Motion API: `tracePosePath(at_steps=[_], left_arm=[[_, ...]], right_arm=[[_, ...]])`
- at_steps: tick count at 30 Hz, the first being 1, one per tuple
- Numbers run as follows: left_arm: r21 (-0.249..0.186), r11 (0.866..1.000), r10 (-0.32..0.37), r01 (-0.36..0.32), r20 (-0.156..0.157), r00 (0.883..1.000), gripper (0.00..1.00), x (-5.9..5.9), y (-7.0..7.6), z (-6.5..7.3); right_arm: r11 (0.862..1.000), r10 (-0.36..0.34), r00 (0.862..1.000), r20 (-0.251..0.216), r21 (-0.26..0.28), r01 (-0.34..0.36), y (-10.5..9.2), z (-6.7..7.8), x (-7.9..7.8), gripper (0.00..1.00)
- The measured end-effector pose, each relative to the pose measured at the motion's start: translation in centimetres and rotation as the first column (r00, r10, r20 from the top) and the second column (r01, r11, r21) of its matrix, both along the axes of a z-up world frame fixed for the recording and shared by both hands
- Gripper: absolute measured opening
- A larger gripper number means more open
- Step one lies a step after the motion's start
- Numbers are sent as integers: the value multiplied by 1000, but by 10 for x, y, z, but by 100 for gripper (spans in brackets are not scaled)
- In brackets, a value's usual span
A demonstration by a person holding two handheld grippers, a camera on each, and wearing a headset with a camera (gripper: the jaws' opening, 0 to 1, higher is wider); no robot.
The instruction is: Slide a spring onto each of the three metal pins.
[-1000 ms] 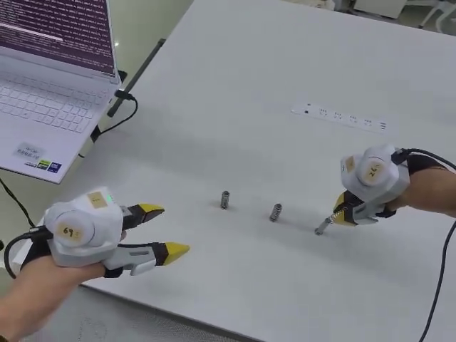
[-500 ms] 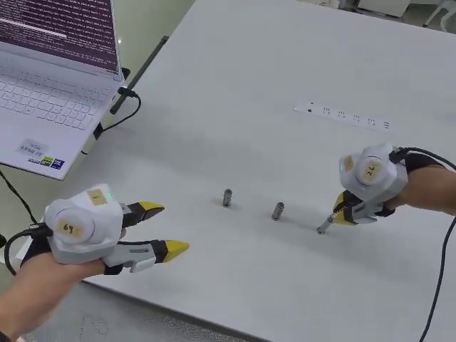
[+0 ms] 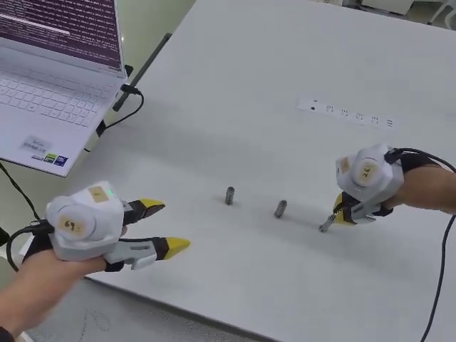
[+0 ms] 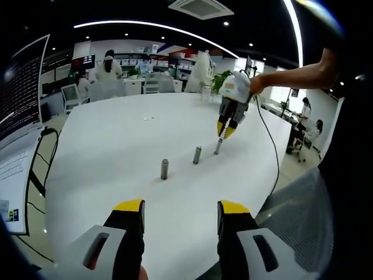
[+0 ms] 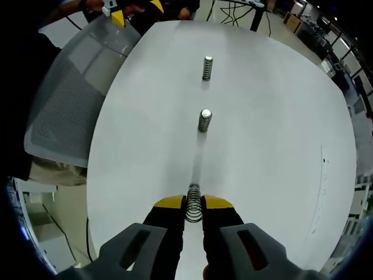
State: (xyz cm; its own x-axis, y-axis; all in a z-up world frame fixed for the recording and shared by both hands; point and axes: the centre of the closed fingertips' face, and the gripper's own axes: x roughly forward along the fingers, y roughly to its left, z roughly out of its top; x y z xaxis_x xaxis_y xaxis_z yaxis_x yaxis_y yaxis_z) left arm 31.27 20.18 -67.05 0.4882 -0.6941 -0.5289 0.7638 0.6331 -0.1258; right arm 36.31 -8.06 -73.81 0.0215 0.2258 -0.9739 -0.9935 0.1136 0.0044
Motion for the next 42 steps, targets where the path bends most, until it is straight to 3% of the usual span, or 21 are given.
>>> tracePosePath(at_steps=[21, 42], left_arm=[[-1, 1000, 9, -9, 1, 1000, 45, 2, 3, 1], [-10, 1000, 21, -21, 5, 1000, 47, 4, 4, 6]], right_arm=[[999, 27, 1000, -7, -23, -27, 6, -10, 1, 9], [999, 22, 1000, -21, -39, -22, 9, -35, -1, 9]])
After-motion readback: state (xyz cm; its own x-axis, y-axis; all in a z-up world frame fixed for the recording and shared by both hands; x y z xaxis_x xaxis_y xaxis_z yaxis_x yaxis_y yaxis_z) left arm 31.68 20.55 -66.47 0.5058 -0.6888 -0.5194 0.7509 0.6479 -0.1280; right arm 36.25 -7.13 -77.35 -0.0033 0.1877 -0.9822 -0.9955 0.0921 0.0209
